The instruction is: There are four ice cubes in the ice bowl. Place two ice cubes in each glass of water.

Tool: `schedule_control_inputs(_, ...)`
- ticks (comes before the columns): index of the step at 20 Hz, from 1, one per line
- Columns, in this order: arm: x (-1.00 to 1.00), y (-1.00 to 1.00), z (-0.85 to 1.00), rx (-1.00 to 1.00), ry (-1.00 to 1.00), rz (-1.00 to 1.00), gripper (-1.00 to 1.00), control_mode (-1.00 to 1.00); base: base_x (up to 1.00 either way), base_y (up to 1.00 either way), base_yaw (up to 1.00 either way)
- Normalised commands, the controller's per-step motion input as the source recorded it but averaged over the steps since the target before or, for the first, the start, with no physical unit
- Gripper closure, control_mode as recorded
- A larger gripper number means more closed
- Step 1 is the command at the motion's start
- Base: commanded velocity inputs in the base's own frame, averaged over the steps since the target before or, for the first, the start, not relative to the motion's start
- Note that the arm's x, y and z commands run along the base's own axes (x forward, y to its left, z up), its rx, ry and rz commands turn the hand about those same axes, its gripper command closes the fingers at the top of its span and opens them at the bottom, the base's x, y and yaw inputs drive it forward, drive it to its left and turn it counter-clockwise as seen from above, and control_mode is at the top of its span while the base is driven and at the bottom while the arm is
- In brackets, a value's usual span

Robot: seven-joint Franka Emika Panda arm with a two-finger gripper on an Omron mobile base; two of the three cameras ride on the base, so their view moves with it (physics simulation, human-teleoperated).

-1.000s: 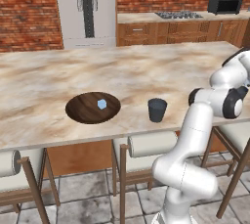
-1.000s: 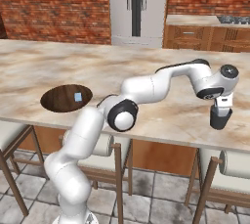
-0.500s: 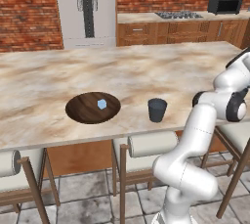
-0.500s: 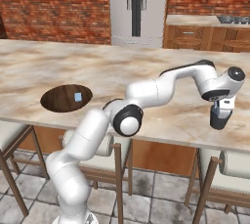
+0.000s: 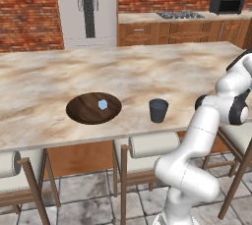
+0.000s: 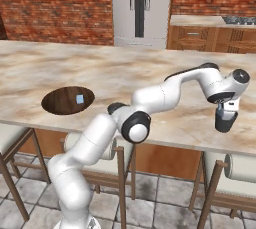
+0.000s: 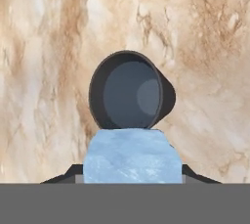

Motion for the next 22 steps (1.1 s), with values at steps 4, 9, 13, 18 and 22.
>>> schedule_control_inputs(4, 0.14, -0.06, -0.04, 0.00, 0.00, 0.00, 1.00, -1.00, 0.00, 0.00, 0.00)
schedule_control_inputs(9, 0.00, -0.12, -0.03, 0.00, 0.03, 0.00, 1.00, -1.00, 0.00, 0.00, 0.00)
schedule_control_inputs(13, 0.00, 0.00, -0.10, 0.00, 0.02, 0.00, 1.00, -1.00, 0.00, 0.00, 0.00)
schedule_control_inputs(18, 0.00, -0.06, -0.04, 0.00, 0.02, 0.00, 1.00, -1.00, 0.00, 0.00, 0.00)
schedule_control_inputs(22, 0.00, -0.03, -0.17, 0.00, 0.03, 0.00, 1.00, -1.00, 0.00, 0.00, 0.00)
